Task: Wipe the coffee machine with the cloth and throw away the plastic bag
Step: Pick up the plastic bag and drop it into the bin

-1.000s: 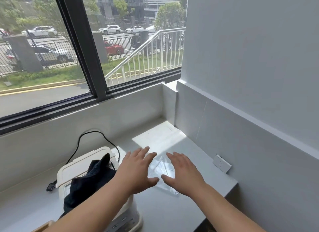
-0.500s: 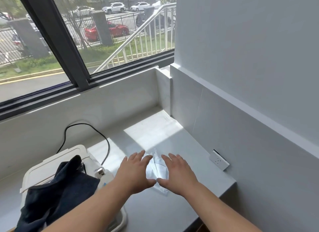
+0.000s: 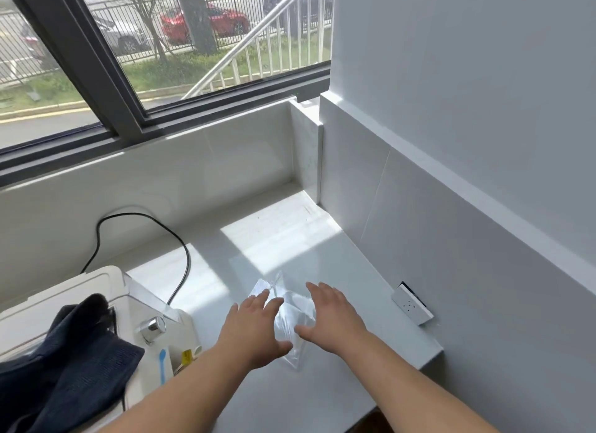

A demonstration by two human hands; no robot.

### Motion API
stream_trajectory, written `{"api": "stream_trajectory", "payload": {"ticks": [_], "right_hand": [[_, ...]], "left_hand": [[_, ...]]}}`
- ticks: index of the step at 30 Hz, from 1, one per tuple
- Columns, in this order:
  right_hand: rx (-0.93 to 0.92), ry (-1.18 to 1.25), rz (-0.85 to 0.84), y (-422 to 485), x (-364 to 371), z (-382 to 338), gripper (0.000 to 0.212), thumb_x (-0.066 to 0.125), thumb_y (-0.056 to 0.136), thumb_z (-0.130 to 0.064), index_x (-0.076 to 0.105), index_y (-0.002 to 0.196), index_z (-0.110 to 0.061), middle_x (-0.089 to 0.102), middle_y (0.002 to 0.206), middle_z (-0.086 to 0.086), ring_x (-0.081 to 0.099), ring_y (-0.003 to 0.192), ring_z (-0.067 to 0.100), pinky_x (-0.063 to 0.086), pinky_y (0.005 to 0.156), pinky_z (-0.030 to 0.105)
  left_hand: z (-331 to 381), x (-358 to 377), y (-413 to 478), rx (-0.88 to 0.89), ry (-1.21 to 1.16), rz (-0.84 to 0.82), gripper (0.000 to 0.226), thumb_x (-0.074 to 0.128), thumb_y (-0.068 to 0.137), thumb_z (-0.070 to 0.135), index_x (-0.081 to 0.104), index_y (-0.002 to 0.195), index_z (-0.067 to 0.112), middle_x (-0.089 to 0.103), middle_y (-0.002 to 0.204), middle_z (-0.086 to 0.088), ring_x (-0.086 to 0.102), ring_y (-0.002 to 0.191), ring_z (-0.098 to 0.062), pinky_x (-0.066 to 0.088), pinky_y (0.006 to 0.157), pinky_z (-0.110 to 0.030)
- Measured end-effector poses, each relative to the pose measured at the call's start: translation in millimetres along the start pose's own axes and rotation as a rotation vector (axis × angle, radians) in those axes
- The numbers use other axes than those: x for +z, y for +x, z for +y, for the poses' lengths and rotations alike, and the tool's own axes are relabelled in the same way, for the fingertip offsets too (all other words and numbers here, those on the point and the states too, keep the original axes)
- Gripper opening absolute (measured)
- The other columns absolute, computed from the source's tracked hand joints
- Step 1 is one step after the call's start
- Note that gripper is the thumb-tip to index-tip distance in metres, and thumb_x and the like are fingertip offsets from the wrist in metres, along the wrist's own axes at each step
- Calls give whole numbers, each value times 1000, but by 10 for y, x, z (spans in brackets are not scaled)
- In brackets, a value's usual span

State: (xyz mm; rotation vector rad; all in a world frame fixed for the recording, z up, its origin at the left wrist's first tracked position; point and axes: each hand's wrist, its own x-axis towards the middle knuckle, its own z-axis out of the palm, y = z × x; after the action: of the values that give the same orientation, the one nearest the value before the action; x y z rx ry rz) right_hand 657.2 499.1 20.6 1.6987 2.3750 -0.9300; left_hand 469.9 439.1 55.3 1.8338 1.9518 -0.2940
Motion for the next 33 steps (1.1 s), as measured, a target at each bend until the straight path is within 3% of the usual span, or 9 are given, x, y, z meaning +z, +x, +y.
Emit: {"api": "stream_trajectory", "payload": {"ticks": [6, 12, 17, 23, 28, 33], "right_hand": [[75, 31, -9, 242, 102, 73, 94, 65, 86, -61, 20, 161, -26, 37, 159, 2, 40, 140, 29, 43, 107, 43], [154, 46, 3, 397, 206, 51, 80, 66, 86, -55, 34, 152, -23, 49, 142, 4, 51, 127, 30, 50, 94, 41], [183, 102, 16, 466, 246, 23, 55, 65, 89, -40, 51, 139, -21, 57, 135, 3, 54, 124, 26, 48, 90, 35], [152, 123, 86, 424, 146, -2, 16, 58, 92, -28, 66, 106, -26, 62, 112, -2, 58, 110, 21, 46, 79, 31], [52, 57, 193, 315, -41, -75, 20, 51, 97, -29, 70, 99, -27, 62, 102, -4, 53, 106, 20, 52, 82, 35], [-123, 28, 309, 183, -286, -195, 23, 53, 98, -33, 75, 104, -30, 66, 106, -9, 53, 110, 18, 50, 87, 31]], "left_hand": [[-24, 128, 55, -28, -26, -26, 95, 60, 81, 69, 20, 161, 39, 10, 174, 2, 15, 158, -23, 13, 128, -48], [-89, 197, 21, -45, -56, -31, 95, 61, 81, 69, 20, 161, 39, 10, 174, 2, 19, 157, -22, 20, 126, -41], [-129, 199, -20, -51, -72, -13, 95, 62, 80, 69, 22, 160, 38, 10, 174, 2, 21, 156, -22, 23, 125, -40], [-82, 106, -29, -38, -68, 24, 91, 63, 82, 65, 25, 159, 36, 13, 173, 2, 21, 156, -26, 20, 126, -43], [-9, -39, -49, -8, -59, 86, 85, 62, 82, 62, 30, 156, 35, 20, 171, 1, 32, 149, -25, 33, 118, -40], [59, -294, -103, 27, -78, 197, 83, 61, 84, 59, 28, 156, 35, 17, 172, 2, 31, 150, -23, 33, 117, -39]]}}
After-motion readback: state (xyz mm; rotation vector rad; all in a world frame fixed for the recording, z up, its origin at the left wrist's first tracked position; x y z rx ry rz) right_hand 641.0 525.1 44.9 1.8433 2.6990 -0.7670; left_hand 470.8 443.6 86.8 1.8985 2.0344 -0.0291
